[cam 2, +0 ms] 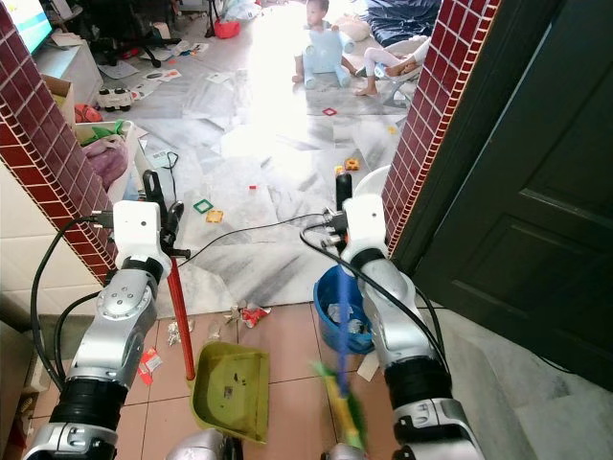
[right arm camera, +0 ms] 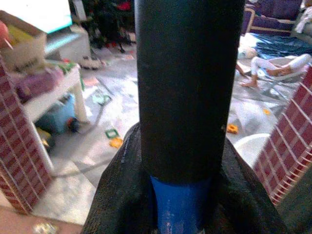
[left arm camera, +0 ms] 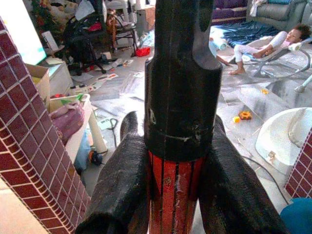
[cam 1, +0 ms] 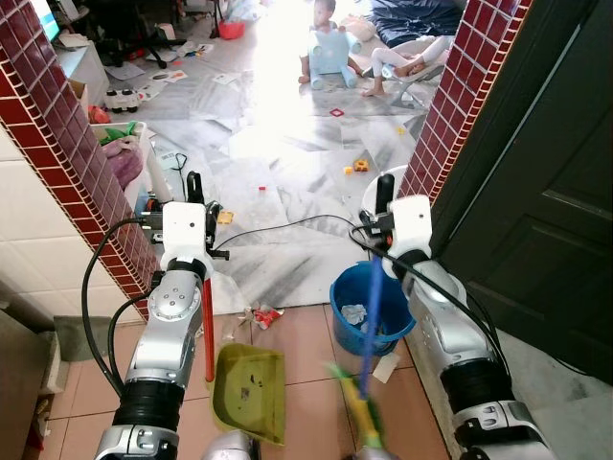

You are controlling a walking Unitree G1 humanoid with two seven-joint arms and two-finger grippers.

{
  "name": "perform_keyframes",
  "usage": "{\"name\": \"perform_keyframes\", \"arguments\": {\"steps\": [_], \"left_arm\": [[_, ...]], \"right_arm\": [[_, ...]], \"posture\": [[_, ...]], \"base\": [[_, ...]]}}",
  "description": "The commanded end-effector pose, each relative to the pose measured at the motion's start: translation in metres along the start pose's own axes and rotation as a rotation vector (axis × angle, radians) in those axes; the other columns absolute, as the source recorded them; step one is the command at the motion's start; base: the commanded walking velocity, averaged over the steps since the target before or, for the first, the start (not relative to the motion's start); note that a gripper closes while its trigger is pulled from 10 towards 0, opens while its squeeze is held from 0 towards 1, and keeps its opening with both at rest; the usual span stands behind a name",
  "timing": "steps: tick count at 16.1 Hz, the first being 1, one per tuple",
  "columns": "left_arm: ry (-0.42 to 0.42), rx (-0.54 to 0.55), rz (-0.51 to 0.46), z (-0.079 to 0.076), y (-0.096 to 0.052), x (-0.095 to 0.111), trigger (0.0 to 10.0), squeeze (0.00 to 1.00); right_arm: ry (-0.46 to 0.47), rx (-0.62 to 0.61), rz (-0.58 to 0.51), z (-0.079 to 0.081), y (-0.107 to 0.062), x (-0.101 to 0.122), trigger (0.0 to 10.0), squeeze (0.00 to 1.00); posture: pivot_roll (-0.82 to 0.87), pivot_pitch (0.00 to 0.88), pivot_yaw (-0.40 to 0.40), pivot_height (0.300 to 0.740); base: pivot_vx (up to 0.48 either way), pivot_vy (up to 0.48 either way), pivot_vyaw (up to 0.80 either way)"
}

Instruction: Sweep floor

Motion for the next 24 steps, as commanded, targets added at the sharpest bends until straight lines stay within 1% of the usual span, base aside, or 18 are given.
{"name": "perform_keyframes", "arguments": {"steps": [1,3,4,5,7,8,10,11,12,13,15,16,17,19,20,21,22,24], "left_arm": [[0.012,-0.014,-0.08,-0.006,0.007,0.019,10.0,0.0],[0.016,-0.016,-0.078,-0.008,0.008,0.019,10.0,0.0],[0.017,-0.016,-0.078,-0.009,0.009,0.018,10.0,0.0],[0.015,-0.015,-0.076,-0.009,0.009,0.017,10.0,0.0],[0.015,-0.015,-0.074,-0.011,0.01,0.017,10.0,0.0],[0.013,-0.014,-0.072,-0.011,0.01,0.017,10.0,0.0],[0.007,-0.011,-0.064,-0.009,0.009,0.016,10.0,0.0],[0.004,-0.009,-0.061,-0.007,0.009,0.015,10.0,0.0],[0.002,-0.009,-0.06,-0.008,0.01,0.014,10.0,0.0],[0.002,-0.012,-0.06,-0.009,0.011,0.015,10.0,0.0],[0.001,-0.017,-0.06,-0.01,0.011,0.015,10.0,0.0],[0.001,-0.02,-0.059,-0.011,0.011,0.015,10.0,0.0],[0.001,-0.02,-0.059,-0.011,0.011,0.015,10.0,0.0],[0.001,-0.022,-0.058,-0.011,0.012,0.014,10.0,0.0],[0.002,-0.024,-0.053,-0.012,0.013,0.013,10.0,0.0],[0.002,-0.024,-0.053,-0.012,0.013,0.013,10.0,0.0],[0.003,-0.041,-0.049,-0.018,0.017,0.011,10.0,0.0],[-0.003,-0.054,-0.035,-0.026,0.021,0.006,10.0,0.0]], "right_arm": [[0.053,0.035,-0.067,0.003,0.004,0.025,10.0,0.0],[0.082,0.084,-0.091,0.004,0.003,0.04,10.0,0.0],[0.059,0.116,-0.129,0.005,0.001,0.052,10.0,0.0],[-0.049,0.15,-0.193,0.004,-0.003,0.066,10.0,0.0],[-0.105,0.183,-0.191,0.001,-0.009,0.065,10.0,0.0],[-0.123,0.22,-0.15,-0.005,-0.017,0.057,10.0,0.0],[-0.113,0.275,-0.114,-0.012,-0.027,0.052,10.0,0.0],[-0.107,0.312,-0.074,-0.019,-0.035,0.047,10.0,0.0],[-0.182,0.321,-0.044,-0.034,-0.042,0.041,10.0,0.0],[-0.229,0.306,-0.048,-0.042,-0.043,0.041,10.0,0.0],[-0.244,0.272,-0.046,-0.052,-0.043,0.043,10.0,0.0],[-0.295,0.26,-0.05,-0.055,-0.043,0.045,10.0,0.0],[-0.295,0.26,-0.05,-0.055,-0.043,0.045,10.0,0.0],[-0.35,0.254,-0.035,-0.058,-0.043,0.044,10.0,0.0],[-0.38,0.225,-0.013,-0.059,-0.04,0.039,10.0,0.0],[-0.38,0.225,-0.013,-0.059,-0.04,0.039,10.0,0.0],[-0.427,0.157,0.004,-0.058,-0.033,0.032,10.0,0.0],[-0.411,0.076,0.015,-0.053,-0.026,0.022,10.0,0.0]], "posture": [[-0.08,0.005,-0.002,0.74],[-0.08,0.004,-0.002,0.74],[-0.09,0.002,-0.003,0.74],[-0.09,0.001,-0.003,0.74],[-0.09,0.0,-0.007,0.74],[-0.09,0.0,-0.01,0.74],[-0.09,0.0,-0.011,0.74],[-0.09,0.0,-0.011,0.74],[-0.1,0.001,-0.011,0.74],[-0.11,0.001,-0.008,0.74],[-0.11,0.0,-0.007,0.74],[-0.11,0.0,-0.004,0.74],[-0.11,0.0,-0.004,0.74],[-0.11,0.0,-0.004,0.74],[-0.11,0.0,-0.005,0.74],[-0.11,0.0,-0.005,0.74],[-0.1,0.0,-0.01,0.74],[-0.1,0.0,-0.008,0.74]], "base": [[0.0,0.0,0.0],[0.0,0.0,0.0],[0.0,0.0,0.0],[0.0,0.0,0.0],[0.0,0.0,0.0],[0.0,0.0,0.0],[0.0,0.0,0.0],[0.0,0.0,0.0],[0.0,0.0,0.0],[0.0,0.0,0.0],[0.0,0.0,0.0],[0.0,0.0,0.0],[0.0,0.0,0.0],[0.0,0.0,0.0],[0.0,0.0,0.0],[0.0,0.0,0.0],[0.0,0.0,0.0],[0.0,0.0,0.0]]}}
Point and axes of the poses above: a point about 5 cm out from each wrist's last joint towards the gripper, its own y axis pointing out of the wrist towards the gripper, its own x axis along the axis of the wrist's last joint, z = x × y, the point moved 3 cm from there along y, pointing out of the wrist towards the gripper, and after that the axes turned 9 degrees about -y, right-handed, at the moved point
